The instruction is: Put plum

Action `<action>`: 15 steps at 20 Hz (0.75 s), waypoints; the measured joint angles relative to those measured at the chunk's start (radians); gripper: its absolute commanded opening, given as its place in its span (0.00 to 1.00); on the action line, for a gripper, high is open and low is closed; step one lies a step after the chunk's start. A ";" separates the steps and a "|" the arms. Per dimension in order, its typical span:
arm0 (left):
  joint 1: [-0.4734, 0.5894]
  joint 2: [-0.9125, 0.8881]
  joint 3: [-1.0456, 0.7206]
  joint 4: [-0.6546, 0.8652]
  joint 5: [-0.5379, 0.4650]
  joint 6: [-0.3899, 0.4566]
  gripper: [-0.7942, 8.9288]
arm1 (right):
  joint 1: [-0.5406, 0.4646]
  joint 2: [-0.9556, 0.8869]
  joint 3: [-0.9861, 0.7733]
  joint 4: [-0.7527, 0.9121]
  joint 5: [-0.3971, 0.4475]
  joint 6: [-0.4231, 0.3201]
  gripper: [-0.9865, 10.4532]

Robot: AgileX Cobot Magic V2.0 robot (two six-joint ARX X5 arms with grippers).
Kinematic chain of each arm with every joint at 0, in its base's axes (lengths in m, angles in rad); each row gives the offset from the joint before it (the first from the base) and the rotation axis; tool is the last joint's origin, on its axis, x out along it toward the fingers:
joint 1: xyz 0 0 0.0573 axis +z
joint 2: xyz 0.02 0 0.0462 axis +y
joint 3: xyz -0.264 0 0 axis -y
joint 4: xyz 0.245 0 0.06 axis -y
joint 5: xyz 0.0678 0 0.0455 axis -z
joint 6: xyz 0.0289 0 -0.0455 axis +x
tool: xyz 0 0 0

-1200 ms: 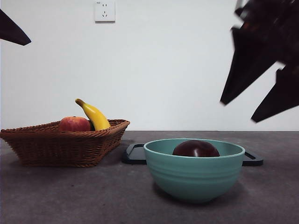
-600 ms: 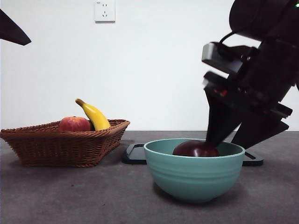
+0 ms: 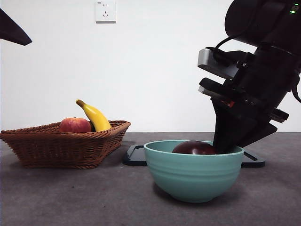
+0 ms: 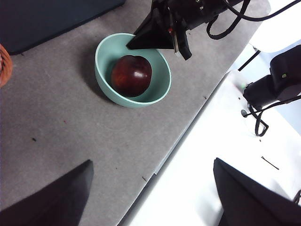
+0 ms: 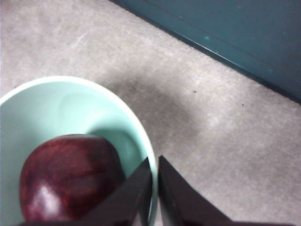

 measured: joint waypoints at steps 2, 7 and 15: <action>0.000 0.000 0.000 0.000 0.000 0.000 0.49 | 0.000 0.000 0.010 -0.008 0.000 0.004 0.10; 0.000 0.000 0.000 0.000 0.000 0.000 0.50 | -0.019 0.000 0.139 -0.065 0.009 0.014 0.10; 0.000 0.000 0.000 0.000 0.000 0.000 0.50 | -0.156 0.205 0.422 -0.145 0.029 -0.012 0.10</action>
